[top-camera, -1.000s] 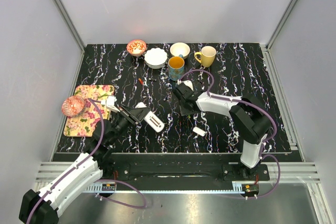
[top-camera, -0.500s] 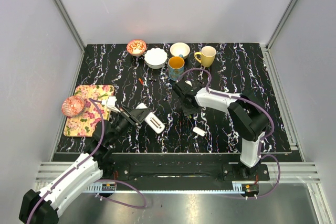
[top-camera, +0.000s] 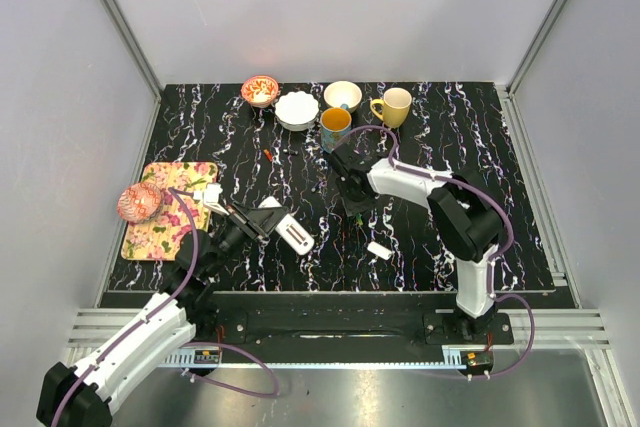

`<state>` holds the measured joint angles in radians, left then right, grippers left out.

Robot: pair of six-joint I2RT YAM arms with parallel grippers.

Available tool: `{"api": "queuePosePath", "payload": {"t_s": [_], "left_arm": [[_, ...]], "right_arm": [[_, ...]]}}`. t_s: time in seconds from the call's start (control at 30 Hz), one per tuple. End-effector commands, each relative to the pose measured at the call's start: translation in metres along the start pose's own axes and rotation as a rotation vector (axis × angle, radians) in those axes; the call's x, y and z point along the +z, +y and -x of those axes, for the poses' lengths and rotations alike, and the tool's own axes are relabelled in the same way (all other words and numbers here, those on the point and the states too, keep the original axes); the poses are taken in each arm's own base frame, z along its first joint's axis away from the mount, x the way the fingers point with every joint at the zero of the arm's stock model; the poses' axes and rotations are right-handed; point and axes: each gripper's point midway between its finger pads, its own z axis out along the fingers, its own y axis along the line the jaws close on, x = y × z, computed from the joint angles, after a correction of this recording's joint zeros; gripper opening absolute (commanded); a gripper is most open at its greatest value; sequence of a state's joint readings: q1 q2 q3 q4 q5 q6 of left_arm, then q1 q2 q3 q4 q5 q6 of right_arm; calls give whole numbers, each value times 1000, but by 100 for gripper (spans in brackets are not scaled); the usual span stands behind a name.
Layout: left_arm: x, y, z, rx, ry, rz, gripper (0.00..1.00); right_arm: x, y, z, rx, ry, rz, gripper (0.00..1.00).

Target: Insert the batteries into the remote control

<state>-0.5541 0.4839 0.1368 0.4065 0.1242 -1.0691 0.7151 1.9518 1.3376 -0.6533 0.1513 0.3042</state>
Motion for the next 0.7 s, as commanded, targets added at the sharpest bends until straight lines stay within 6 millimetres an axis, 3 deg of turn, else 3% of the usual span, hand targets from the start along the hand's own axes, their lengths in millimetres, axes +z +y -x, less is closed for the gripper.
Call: {"api": "queuePosePath", "payload": {"t_s": [0.0, 0.53, 0.67], "left_arm": [[0, -20, 7, 30, -22, -82, 0], [2, -19, 6, 41, -8, -80, 0], [3, -20, 6, 44, -4, -78, 0]], "right_arm": [[-4, -2, 13, 0, 2, 29, 38], [3, -4, 10, -3, 32, 53, 32], [4, -3, 9, -5, 39, 60, 19]]}}
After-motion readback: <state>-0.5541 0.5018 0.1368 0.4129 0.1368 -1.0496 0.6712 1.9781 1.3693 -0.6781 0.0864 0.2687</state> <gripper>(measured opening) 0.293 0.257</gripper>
